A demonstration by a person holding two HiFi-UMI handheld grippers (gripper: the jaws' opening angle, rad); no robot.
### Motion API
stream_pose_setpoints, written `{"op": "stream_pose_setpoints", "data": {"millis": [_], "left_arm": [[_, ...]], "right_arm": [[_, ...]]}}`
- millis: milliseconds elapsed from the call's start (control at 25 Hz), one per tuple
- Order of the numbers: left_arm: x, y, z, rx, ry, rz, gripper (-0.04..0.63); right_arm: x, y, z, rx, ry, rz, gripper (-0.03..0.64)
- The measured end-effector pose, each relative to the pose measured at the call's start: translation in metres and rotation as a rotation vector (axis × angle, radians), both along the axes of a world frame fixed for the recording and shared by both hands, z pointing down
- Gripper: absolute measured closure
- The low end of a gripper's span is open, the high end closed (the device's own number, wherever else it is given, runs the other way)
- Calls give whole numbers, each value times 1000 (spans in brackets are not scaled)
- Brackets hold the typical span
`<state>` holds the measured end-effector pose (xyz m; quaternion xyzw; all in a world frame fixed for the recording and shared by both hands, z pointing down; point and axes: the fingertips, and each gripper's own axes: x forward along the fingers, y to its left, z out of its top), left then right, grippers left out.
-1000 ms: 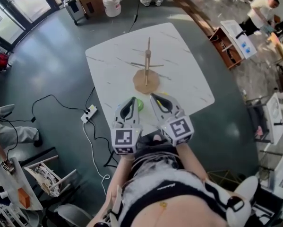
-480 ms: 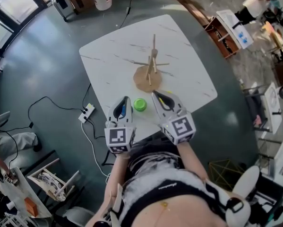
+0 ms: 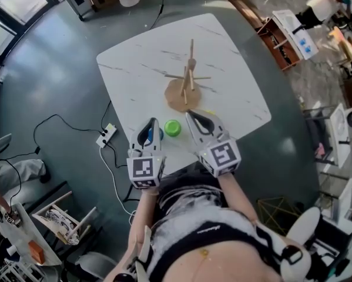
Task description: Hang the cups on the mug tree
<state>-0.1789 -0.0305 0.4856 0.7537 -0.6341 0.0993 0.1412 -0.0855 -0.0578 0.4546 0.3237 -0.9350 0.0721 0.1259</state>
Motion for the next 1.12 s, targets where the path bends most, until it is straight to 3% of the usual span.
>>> {"op": "stream_pose_setpoints", "data": {"millis": [560, 960, 1120], "left_arm": [[-34, 21, 28, -56, -43, -133, 586], [-24, 30, 75, -132, -51, -49, 581], [-20, 31, 91, -164, -47, -23, 548]], "right_arm": [[-9, -7, 6, -12, 21, -112, 614], [-2, -6, 13, -20, 35, -63, 614], [2, -6, 17, -33, 48, -47, 614]]}}
